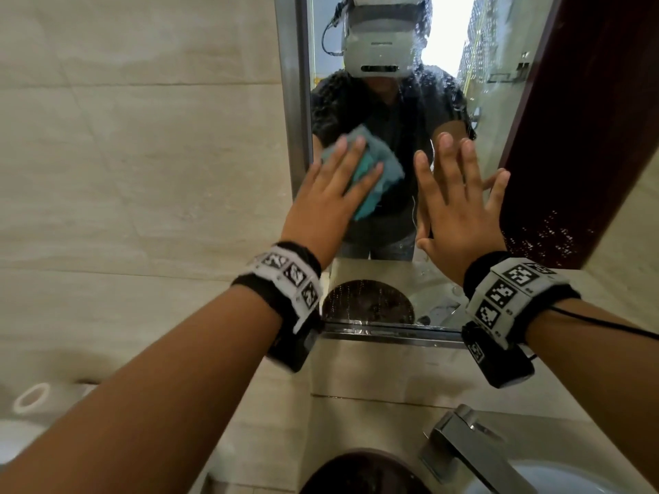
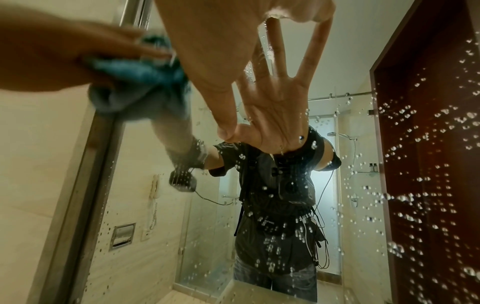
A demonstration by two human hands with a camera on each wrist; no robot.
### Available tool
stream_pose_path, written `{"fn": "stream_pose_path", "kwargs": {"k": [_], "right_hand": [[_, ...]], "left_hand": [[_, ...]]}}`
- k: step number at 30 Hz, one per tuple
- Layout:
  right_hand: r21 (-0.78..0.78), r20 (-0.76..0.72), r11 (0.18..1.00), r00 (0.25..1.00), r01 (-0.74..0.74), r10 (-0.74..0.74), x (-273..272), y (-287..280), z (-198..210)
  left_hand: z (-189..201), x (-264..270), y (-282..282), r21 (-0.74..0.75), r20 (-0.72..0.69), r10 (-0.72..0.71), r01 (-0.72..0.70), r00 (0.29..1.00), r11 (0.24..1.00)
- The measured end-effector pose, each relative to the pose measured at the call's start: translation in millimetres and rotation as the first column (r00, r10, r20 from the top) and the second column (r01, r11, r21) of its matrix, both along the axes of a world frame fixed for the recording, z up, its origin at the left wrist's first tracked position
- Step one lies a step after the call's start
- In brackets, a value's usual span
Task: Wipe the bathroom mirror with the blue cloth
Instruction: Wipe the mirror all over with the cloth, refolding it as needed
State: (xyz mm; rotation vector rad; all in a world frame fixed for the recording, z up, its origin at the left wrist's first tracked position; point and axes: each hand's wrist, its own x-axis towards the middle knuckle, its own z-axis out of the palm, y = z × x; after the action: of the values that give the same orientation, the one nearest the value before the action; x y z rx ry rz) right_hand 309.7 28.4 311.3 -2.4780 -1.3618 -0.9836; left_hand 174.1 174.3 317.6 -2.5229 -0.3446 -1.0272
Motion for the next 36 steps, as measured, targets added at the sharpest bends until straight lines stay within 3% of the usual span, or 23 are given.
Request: {"fn": "stream_pose_path", "kwargs": {"k": [3, 5, 9, 13, 17, 20, 22, 25, 28, 30, 33, 35, 36], "right_hand": [[0.019, 0.011, 1.0, 1.0, -0.007, 0.007, 1, 0, -1], [0.042, 0.026, 0.999, 0.999, -0.021, 0.02, 2, 0, -1], [0.134, 0.065, 0.99, 0.997, -0.052, 0.043, 12, -13, -16], [0.164, 0.091, 0.986, 0.995, 0.031, -0.046, 27, -34, -32], [0.189, 0.041, 0.982, 0.999, 0.026, -0.034, 32, -31, -31], [0.188, 0.06, 0.982, 0.998, 0.023, -0.035, 33, -29, -35], [0.194, 0.067, 0.981, 0.997, 0.023, -0.037, 35, -29, -36], [0.16, 0.055, 0.987, 0.998, 0.032, -0.042, 34, -30, -33], [0.141, 0.044, 0.989, 0.998, 0.04, -0.047, 33, -31, -32], [0.141, 0.03, 0.989, 0.999, 0.041, -0.045, 33, -30, -32], [0.149, 0.04, 0.988, 0.998, 0.04, -0.046, 32, -30, -33], [0.142, 0.053, 0.989, 0.997, 0.04, -0.048, 32, -31, -34], [0.144, 0.052, 0.989, 0.998, 0.039, -0.047, 32, -31, -34]], "left_hand": [[17, 9, -3, -0.035, 0.151, -0.044, 0.05, 0.988, 0.998], [-2, 13, -4, -0.009, 0.139, -0.083, 0.085, 0.987, 0.996], [-67, 6, -11, 0.049, -0.226, 0.01, 0.001, 0.974, 0.999], [-60, -2, -19, 0.049, -0.447, 0.122, -0.112, 0.886, 0.993], [-13, 11, -30, -0.075, -0.215, 0.051, -0.068, 0.975, 0.995], [1, 31, -41, -0.092, -0.08, 0.012, -0.02, 0.997, 0.996], [-18, 38, -46, -0.037, -0.187, -0.013, 0.007, 0.982, 0.999], [-70, 30, -46, 0.066, -0.534, 0.031, 0.005, 0.845, 0.998], [-81, 21, -40, 0.106, -0.607, 0.07, -0.006, 0.792, 0.994], [-59, 22, -38, 0.13, -0.537, 0.082, -0.013, 0.84, 0.991], [-12, 26, -37, 0.029, -0.243, 0.035, -0.029, 0.97, 0.999], [-4, 31, -35, -0.006, -0.078, 0.005, -0.005, 0.997, 1.0], [-8, 33, -35, 0.009, -0.067, -0.007, 0.008, 0.998, 1.0]]}}
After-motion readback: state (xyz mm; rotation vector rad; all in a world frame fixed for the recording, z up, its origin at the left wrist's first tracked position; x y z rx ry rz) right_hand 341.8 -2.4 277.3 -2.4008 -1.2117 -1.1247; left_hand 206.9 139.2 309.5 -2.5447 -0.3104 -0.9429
